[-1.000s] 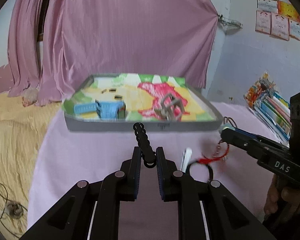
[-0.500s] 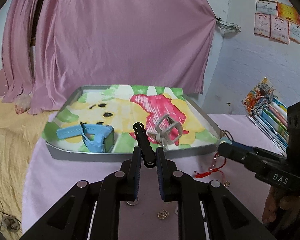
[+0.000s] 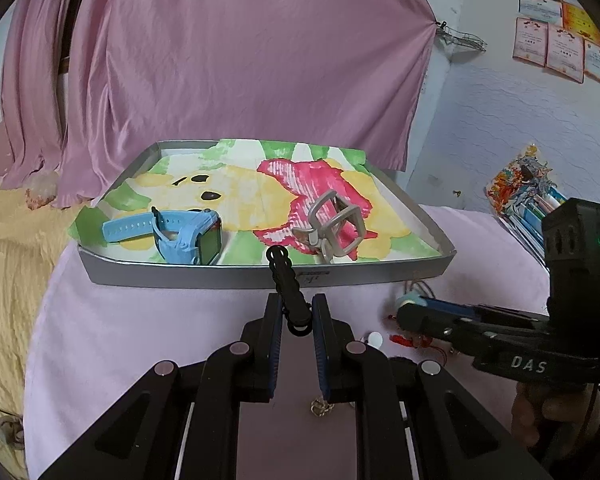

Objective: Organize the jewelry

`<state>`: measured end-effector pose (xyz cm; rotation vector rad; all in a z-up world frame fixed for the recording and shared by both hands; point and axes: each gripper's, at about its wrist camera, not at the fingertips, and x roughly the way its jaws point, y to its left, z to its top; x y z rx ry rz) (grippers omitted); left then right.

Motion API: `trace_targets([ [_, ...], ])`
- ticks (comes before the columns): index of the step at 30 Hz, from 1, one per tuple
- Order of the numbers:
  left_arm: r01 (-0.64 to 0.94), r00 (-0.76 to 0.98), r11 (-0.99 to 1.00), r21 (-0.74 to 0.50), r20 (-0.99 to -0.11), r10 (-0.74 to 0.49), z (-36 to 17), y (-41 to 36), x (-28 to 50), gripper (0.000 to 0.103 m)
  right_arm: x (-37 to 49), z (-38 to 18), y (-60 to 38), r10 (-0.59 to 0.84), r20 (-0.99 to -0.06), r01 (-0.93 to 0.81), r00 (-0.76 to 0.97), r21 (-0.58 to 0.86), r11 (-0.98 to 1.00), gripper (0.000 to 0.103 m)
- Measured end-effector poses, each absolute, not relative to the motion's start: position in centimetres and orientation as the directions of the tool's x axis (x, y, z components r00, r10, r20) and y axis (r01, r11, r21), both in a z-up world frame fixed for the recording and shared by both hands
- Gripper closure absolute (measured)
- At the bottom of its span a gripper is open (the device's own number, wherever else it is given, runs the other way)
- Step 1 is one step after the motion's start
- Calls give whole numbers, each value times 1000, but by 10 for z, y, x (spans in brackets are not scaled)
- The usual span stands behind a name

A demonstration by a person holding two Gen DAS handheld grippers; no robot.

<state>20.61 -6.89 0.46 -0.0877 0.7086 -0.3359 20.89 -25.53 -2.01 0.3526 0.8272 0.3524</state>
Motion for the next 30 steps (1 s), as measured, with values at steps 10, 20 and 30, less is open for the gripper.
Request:
trace_targets([
  [10, 258, 702, 944, -205, -632, -329, 0, -62, 206, 89, 232, -28, -234, 434, -715, -191, 548, 399, 897, 76],
  [20, 256, 707, 944, -210, -625, -331, 3, -60, 204, 89, 248, -28, -230, 454, -711, -209, 536, 410, 888, 74],
  [30, 256, 711, 943, -212, -619, -333, 5, -59, 201, 89, 253, -41, -260, 613, -581, -127, 535, 662, 738, 76],
])
